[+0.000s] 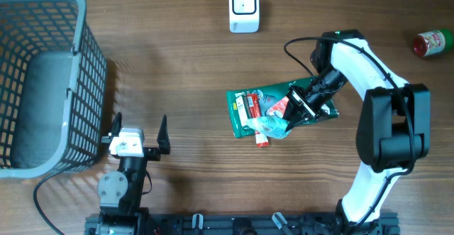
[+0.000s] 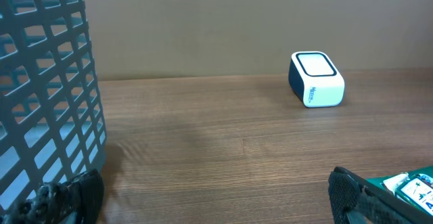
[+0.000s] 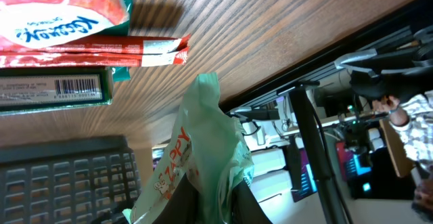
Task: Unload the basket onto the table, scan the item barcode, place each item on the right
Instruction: 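Lift the light-green wipes pack and bring it toward the scanner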
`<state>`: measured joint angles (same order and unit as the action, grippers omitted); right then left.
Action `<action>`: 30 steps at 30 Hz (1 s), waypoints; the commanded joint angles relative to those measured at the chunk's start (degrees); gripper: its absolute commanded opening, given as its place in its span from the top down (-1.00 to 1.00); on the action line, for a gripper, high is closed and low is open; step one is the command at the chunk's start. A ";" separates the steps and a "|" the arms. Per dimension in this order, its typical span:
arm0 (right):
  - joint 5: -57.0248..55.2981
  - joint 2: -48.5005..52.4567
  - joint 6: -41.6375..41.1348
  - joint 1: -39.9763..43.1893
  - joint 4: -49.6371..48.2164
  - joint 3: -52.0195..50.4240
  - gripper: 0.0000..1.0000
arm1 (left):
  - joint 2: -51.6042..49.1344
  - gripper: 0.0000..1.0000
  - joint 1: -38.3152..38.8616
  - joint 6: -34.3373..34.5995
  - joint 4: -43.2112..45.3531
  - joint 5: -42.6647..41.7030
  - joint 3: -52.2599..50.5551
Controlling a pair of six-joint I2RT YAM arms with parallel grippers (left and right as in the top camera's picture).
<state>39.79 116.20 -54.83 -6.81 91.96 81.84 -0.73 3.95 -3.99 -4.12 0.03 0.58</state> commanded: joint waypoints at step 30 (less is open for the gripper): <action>-19.47 -22.60 -18.23 -8.26 0.22 3.06 0.91 | 0.46 -1.00 -0.22 0.33 -0.17 -0.87 -0.26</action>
<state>32.42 100.71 -61.65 -14.83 91.94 83.31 -0.73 3.95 -3.99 -4.12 0.03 0.58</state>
